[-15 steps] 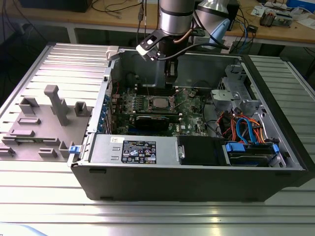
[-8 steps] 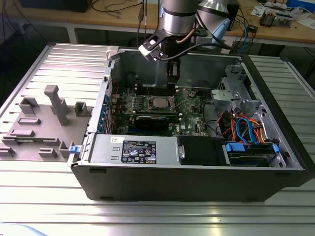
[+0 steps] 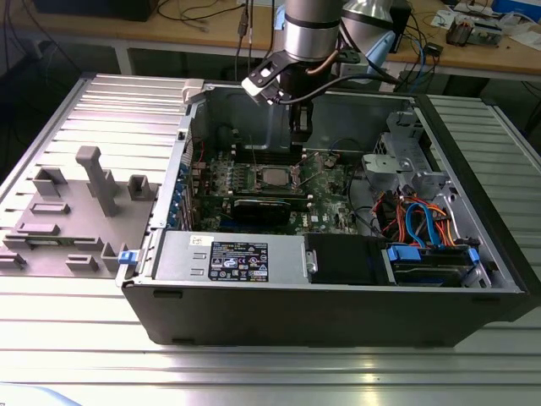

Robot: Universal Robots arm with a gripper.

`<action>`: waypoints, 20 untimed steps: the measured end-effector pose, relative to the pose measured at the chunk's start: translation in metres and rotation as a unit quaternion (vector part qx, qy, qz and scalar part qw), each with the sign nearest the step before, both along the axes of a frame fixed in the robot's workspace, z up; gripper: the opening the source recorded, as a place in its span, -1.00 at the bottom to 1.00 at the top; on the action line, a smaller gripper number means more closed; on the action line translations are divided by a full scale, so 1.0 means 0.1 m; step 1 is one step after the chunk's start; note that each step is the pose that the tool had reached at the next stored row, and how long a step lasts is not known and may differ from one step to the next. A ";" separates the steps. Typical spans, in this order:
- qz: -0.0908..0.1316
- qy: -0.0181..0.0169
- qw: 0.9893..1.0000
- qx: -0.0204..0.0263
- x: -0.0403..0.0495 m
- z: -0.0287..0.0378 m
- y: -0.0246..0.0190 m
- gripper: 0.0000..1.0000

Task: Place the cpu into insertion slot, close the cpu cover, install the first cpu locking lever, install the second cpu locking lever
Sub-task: 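Close the cpu cover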

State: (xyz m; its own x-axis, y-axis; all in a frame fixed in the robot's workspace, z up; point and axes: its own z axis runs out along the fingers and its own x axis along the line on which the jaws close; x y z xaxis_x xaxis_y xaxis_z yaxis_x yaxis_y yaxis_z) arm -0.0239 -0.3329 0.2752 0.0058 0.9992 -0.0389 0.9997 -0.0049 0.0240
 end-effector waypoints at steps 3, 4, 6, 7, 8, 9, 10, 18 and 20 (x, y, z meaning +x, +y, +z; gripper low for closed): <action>0.000 0.000 1.000 0.000 0.002 0.000 0.000 -0.79; 0.000 0.000 1.000 0.000 0.002 0.000 0.000 -0.79; 0.000 0.000 1.000 0.000 0.003 0.000 0.000 -0.79; 0.000 0.000 1.000 0.000 0.006 -0.001 0.000 -0.79; 0.000 0.000 1.000 0.000 0.014 -0.005 0.001 -0.79; 0.000 0.000 1.000 0.000 0.044 -0.021 0.000 -0.79; 0.000 0.000 1.000 0.000 0.061 -0.028 0.000 -0.79; 0.000 0.000 1.000 0.000 0.189 -0.037 0.000 -0.79; 0.000 0.000 1.000 0.000 0.190 -0.037 0.000 -0.79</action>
